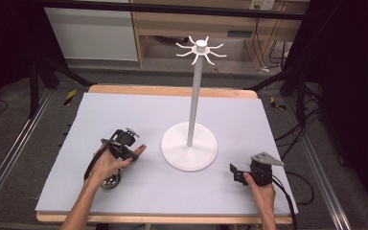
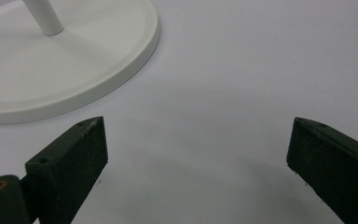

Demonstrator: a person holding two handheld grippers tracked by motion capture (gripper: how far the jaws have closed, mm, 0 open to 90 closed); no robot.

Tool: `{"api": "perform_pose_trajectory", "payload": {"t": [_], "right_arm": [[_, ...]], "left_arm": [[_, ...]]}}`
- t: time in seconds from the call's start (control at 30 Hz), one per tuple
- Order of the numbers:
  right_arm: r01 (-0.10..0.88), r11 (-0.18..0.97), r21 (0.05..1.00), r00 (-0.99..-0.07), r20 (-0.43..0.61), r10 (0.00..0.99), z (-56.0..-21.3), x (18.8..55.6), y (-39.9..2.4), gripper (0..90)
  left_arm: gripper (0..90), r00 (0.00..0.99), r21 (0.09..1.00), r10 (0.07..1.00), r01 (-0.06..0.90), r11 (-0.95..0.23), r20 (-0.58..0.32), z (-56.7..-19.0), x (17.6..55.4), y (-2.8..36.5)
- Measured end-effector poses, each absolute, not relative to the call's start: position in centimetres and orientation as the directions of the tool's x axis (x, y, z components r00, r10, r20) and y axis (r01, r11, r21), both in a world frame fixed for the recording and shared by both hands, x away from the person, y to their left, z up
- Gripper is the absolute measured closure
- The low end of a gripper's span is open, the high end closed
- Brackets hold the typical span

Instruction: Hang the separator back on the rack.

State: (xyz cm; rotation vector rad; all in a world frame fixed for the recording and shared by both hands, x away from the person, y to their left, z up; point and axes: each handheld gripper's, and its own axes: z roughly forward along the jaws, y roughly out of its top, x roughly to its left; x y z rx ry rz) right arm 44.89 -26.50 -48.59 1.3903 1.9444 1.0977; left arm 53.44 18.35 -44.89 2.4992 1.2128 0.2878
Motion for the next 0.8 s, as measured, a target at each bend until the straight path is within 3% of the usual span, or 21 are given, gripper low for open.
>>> {"api": "perform_pose_trajectory", "payload": {"t": [0.8], "right_arm": [[0.533,0.154,0.832,-0.357,0.056,0.933,-48.61,44.96,-26.50,5.6]], "left_arm": [[67.4,0.627,0.400,0.777,0.699,-0.593,0.056,-44.75,53.29,18.09]]}}
